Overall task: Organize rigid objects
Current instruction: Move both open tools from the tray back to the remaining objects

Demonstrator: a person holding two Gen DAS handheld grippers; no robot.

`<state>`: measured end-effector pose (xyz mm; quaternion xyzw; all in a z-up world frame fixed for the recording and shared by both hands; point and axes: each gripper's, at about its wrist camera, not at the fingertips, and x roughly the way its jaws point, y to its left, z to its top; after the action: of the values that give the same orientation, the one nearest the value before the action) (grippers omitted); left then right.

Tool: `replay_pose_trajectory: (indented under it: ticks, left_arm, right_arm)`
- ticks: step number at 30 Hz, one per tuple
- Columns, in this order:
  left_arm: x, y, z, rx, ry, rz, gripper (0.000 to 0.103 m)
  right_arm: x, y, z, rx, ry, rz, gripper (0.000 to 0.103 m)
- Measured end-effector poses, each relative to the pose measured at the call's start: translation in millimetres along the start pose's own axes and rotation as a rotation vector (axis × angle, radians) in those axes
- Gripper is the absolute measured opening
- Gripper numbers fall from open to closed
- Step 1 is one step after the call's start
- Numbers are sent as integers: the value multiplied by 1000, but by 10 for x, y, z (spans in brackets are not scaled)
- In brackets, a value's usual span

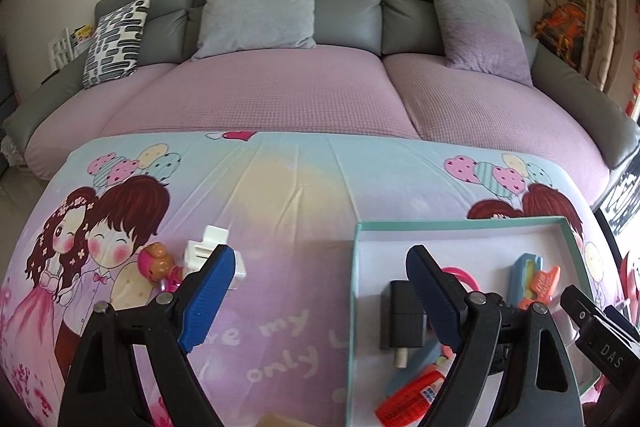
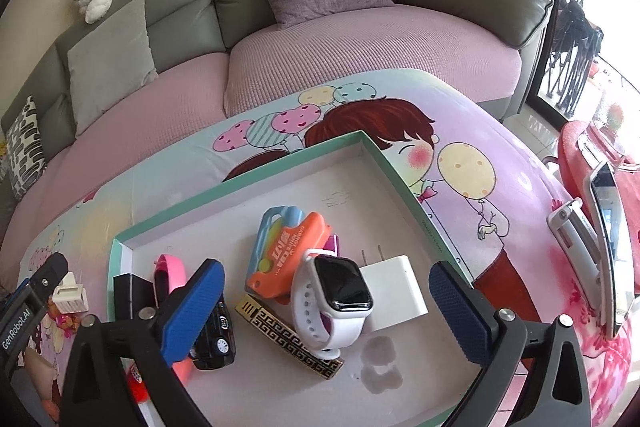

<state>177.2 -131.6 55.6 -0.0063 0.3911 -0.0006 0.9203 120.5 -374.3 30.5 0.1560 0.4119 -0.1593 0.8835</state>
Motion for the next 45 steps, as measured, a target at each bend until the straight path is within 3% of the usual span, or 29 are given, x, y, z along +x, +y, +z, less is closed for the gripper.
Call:
replay_pose_trajectory:
  ticks: [15,27,33,45]
  left_arm:
    - [9,767,30,-183,-46,109,88]
    - [-14,1074,-5,-238,-77,122,88]
    - [14,1244,-47,-278,-62,108,88]
    - [73,1727,-192,-337,-4,191,88]
  right_arm:
    - [-65,563,-61,-78,-80,160,103]
    - [15,1064,-223,-168,-50,253,103]
    - [-34,1309,-306,-216,-70,294,103]
    - [-79,1823,-487,-325,-96,376,103]
